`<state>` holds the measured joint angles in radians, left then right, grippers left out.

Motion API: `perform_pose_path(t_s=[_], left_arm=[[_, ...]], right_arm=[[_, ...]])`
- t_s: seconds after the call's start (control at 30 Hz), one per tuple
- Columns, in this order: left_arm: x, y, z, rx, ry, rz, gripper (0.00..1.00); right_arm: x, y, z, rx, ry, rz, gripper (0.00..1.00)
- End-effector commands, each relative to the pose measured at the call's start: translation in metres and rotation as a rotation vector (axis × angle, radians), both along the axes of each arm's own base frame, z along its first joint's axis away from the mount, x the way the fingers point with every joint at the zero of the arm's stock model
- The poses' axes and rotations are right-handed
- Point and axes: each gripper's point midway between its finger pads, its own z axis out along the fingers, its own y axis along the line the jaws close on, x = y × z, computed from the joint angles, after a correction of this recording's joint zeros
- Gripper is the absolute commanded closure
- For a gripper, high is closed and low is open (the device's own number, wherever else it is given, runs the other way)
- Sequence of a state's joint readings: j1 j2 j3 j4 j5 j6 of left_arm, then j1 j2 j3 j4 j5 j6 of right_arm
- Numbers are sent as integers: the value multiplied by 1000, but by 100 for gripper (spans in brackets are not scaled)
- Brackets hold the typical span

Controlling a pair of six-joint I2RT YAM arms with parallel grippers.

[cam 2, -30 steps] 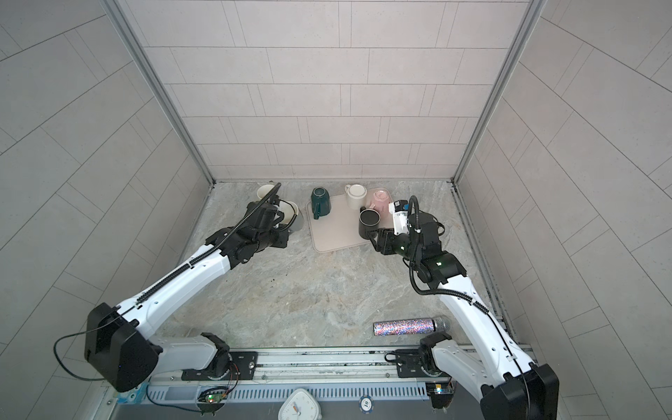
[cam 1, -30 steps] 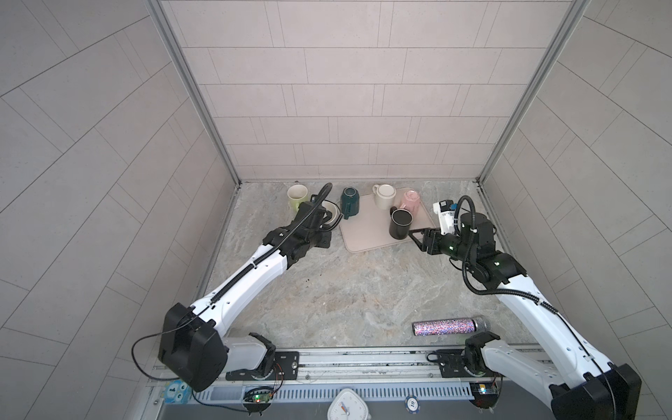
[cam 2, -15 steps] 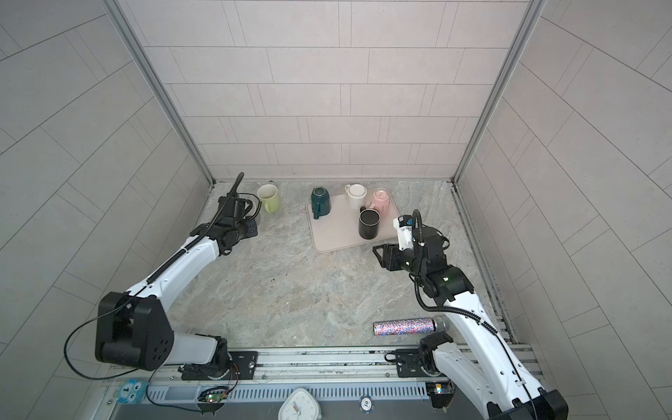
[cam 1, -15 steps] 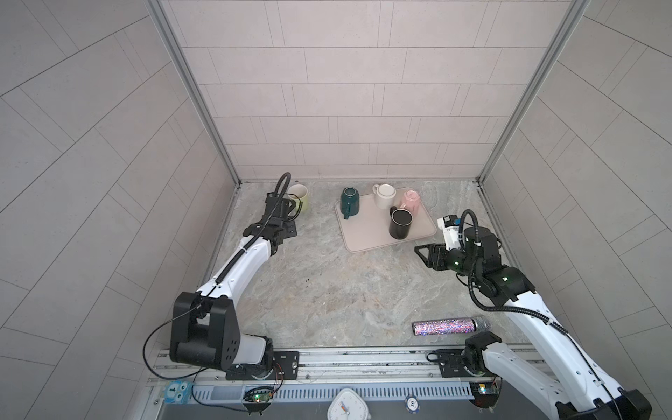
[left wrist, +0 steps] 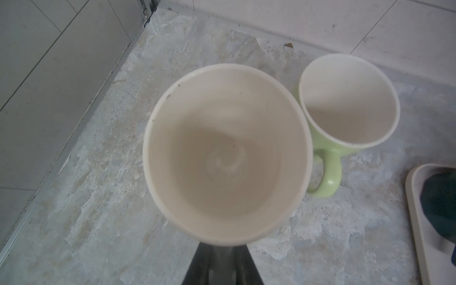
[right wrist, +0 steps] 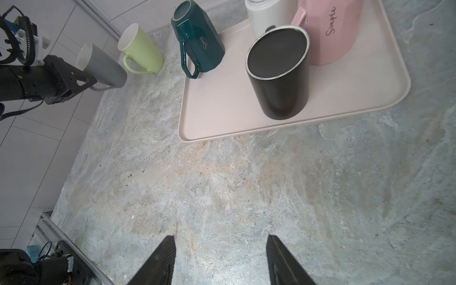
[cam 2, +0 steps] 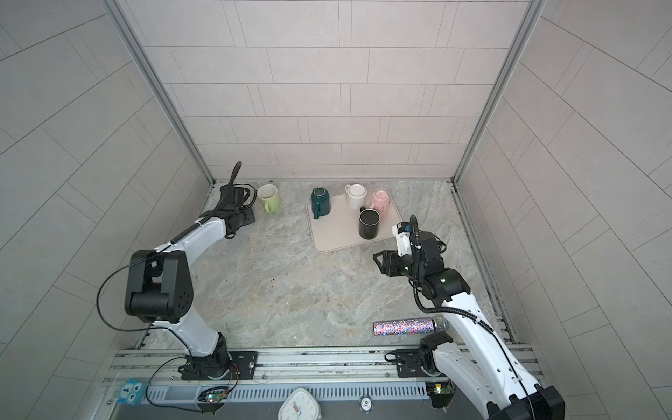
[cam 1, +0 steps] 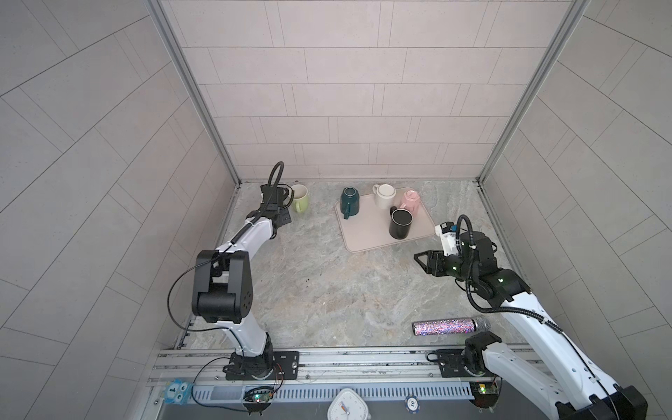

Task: Turn the mug right side up
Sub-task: Place the mug at the top-left of the table.

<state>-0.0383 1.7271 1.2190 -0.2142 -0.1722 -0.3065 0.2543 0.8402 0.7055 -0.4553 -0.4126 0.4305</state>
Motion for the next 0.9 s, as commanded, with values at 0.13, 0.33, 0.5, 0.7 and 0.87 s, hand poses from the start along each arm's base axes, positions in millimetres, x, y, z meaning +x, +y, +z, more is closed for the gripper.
perform_pose_path(t_s=[0.13, 0.33, 0.5, 0.7, 0.87], left_arm=[[40, 8, 25, 31, -103, -3, 100], [48, 8, 12, 34, -80, -5, 100], [51, 13, 1, 21, -62, 5, 100], [54, 12, -9, 6, -62, 10, 100], [54, 9, -19, -12, -42, -1, 100]], right_arm=[[-1, -10, 1, -29, -15, -40, 40], [-1, -10, -4, -36, -5, -38, 40], [-2, -10, -7, -43, 5, -33, 40], [-1, -10, -10, -50, 12, -32, 40], [-2, -10, -14, -49, 25, -34, 40]])
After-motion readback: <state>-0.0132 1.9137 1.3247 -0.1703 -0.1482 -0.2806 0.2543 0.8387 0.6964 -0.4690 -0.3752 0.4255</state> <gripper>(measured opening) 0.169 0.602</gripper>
